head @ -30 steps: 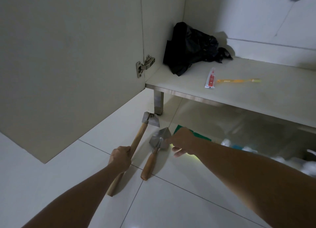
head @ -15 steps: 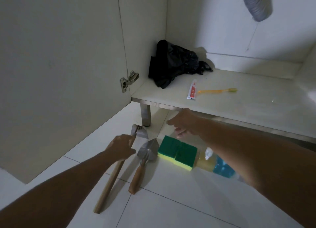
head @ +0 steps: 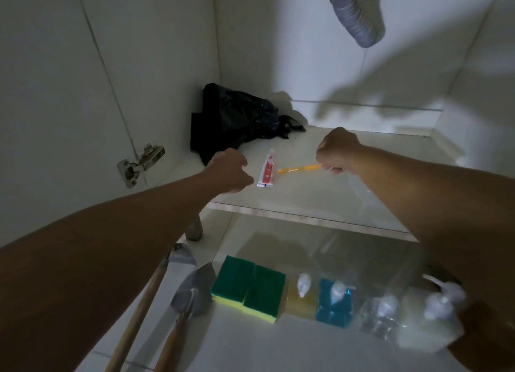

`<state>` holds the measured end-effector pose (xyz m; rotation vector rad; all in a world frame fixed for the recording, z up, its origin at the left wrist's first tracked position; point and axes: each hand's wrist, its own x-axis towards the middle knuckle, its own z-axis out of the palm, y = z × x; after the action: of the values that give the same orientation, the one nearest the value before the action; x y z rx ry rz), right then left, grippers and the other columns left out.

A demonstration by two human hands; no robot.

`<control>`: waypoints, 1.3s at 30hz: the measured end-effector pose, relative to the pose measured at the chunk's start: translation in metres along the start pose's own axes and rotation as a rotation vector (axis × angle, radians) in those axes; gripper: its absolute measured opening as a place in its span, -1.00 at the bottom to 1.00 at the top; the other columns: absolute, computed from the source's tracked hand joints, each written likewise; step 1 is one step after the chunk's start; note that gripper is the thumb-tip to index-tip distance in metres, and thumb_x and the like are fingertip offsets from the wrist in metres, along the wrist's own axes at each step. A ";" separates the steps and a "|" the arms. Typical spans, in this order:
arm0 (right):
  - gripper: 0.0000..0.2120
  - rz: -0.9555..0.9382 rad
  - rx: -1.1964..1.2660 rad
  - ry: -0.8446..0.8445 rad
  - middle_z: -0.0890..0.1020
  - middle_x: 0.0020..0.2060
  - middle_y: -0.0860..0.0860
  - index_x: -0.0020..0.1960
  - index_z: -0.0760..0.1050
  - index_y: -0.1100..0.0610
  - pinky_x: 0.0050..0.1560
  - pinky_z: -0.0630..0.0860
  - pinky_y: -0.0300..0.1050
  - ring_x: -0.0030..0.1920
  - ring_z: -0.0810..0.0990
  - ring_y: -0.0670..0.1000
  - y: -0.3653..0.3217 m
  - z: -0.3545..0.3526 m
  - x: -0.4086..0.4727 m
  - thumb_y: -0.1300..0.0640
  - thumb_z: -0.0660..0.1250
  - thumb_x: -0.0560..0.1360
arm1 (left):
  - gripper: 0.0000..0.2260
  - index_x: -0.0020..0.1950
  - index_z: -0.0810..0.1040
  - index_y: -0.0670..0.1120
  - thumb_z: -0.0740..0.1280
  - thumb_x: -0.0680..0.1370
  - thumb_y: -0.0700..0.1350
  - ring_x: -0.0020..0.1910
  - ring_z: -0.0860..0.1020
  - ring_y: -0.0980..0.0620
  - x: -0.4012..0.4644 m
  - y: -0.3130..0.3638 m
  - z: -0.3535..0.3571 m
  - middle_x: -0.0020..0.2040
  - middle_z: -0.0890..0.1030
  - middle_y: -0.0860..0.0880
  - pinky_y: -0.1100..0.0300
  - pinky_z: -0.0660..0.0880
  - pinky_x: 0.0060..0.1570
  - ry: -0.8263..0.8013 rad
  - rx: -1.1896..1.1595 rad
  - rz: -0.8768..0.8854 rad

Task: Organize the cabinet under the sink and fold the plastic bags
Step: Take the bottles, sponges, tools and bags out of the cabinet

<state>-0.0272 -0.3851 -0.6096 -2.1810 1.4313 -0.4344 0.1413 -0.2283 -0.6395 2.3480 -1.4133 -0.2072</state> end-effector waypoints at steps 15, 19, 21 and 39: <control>-0.71 -0.370 -0.408 -0.086 0.63 0.09 0.02 0.15 0.63 0.07 0.13 0.55 -0.06 0.12 0.58 0.08 0.048 0.021 0.089 0.26 0.38 0.45 | -0.65 0.37 0.41 -0.20 0.23 0.61 -0.10 0.20 0.48 -0.14 0.108 0.049 0.083 0.22 0.50 -0.20 0.10 0.47 0.00 0.155 0.063 -0.195; -0.75 -0.435 -0.525 -0.094 0.63 0.04 0.06 0.08 0.65 0.05 0.07 0.58 0.03 0.07 0.58 0.14 0.045 0.041 0.098 0.26 0.37 0.45 | -0.65 0.29 0.42 -0.24 0.20 0.64 -0.01 0.26 0.45 -0.17 0.115 0.049 0.081 0.27 0.46 -0.23 0.08 0.41 0.04 0.182 0.010 -0.225; -0.78 -0.465 -0.589 -0.057 0.62 0.02 0.08 0.04 0.65 0.08 0.00 0.56 -0.04 0.06 0.56 0.14 0.046 0.043 0.098 0.28 0.34 0.46 | -0.71 0.22 0.45 -0.23 0.25 0.62 -0.05 0.19 0.50 -0.16 0.116 0.049 0.077 0.20 0.50 -0.22 0.13 0.38 -0.11 0.164 -0.017 -0.217; -0.82 -0.424 0.053 0.152 0.57 -0.34 -0.03 -0.14 0.63 0.06 0.00 0.60 -0.05 -0.09 0.63 0.11 -0.015 0.015 -0.030 0.10 0.25 0.49 | -0.61 0.23 0.43 -0.24 0.42 0.49 -0.11 -0.13 0.56 -0.06 0.032 0.021 0.014 -0.11 0.54 -0.12 0.19 0.49 -0.14 0.203 -0.777 -0.487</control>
<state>-0.0203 -0.3494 -0.6139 -2.4499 1.0062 -0.7904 0.1350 -0.2691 -0.6417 1.9170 -0.4941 -0.5239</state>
